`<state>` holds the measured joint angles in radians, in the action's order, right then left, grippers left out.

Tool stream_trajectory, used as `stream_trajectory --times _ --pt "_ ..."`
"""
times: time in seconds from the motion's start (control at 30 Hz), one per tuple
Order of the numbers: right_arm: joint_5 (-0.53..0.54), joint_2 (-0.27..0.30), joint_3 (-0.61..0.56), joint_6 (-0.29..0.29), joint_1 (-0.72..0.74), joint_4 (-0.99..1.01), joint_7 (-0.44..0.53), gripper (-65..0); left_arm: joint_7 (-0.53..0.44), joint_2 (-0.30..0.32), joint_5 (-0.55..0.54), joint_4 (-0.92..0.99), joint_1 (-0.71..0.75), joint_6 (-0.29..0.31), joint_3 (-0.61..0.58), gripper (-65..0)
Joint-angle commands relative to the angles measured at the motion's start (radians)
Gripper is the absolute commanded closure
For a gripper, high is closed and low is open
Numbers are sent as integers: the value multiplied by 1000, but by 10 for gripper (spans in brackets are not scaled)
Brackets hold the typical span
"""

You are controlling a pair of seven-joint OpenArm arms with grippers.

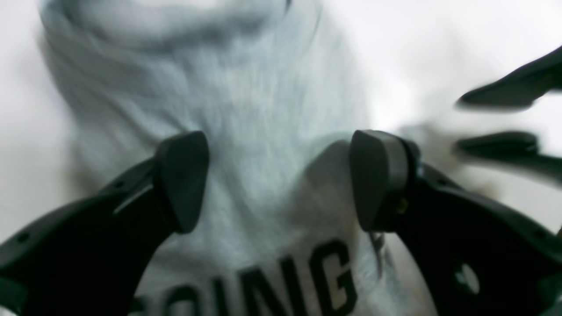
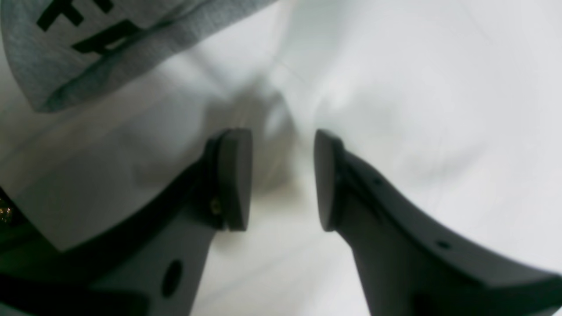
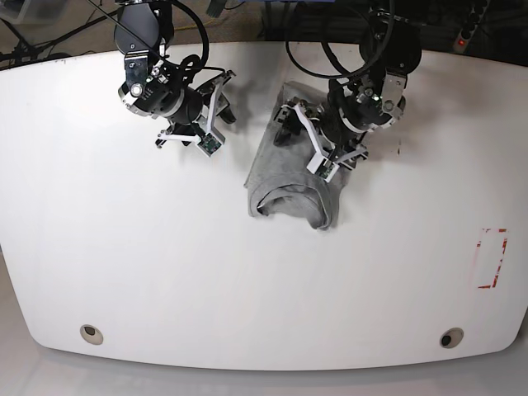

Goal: Fold the T-shirt properly
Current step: 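Press and square the folded bundle with both grippers, then grasp the folded bundle with the left gripper and carry it to the table corner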

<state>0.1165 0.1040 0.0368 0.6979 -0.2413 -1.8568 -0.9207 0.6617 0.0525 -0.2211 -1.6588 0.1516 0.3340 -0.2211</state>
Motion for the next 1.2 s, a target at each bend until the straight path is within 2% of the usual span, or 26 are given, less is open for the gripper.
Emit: stream_trajectory --times 0.0,0.07,0.23,0.4,0.57,0.77,0.87,1.0,1.17 --pt "12 -2 50 0 17 -17 -11 -219 -66 -7 -14 42 -11 -43 -25 -476" --pt "12 -5 79 0 24 -17 -44 -219 -104 2 -14 111 -16 -71 -34 -476" --pt "12 -25 130 0 36 -25 -64 -219 -191 63 -21 260 -20 -72 -22 -472" --pt "12 -25 171 0 32 -40 -65 -219 -202 146 -21 277 -13 -71 91 -472" --pt "12 -25 186 0 30 -40 -65 -217 -202 278 -21 279 19 -69 248 -472" --pt "10 -25 186 0 18 -71 -65 -217 -202 427 -21 352 32 -68 378 -472" --pt "10 -28 182 0 15 -74 -65 -217 -202 484 -22 398 36 -28 432 -472" --pt "10 -28 180 0 12 -76 -65 -217 -211 545 -16 458 53 113 562 -471" --pt "10 -28 180 0 4 -94 -65 -217 -211 625 -16 538 58 222 656 -471"
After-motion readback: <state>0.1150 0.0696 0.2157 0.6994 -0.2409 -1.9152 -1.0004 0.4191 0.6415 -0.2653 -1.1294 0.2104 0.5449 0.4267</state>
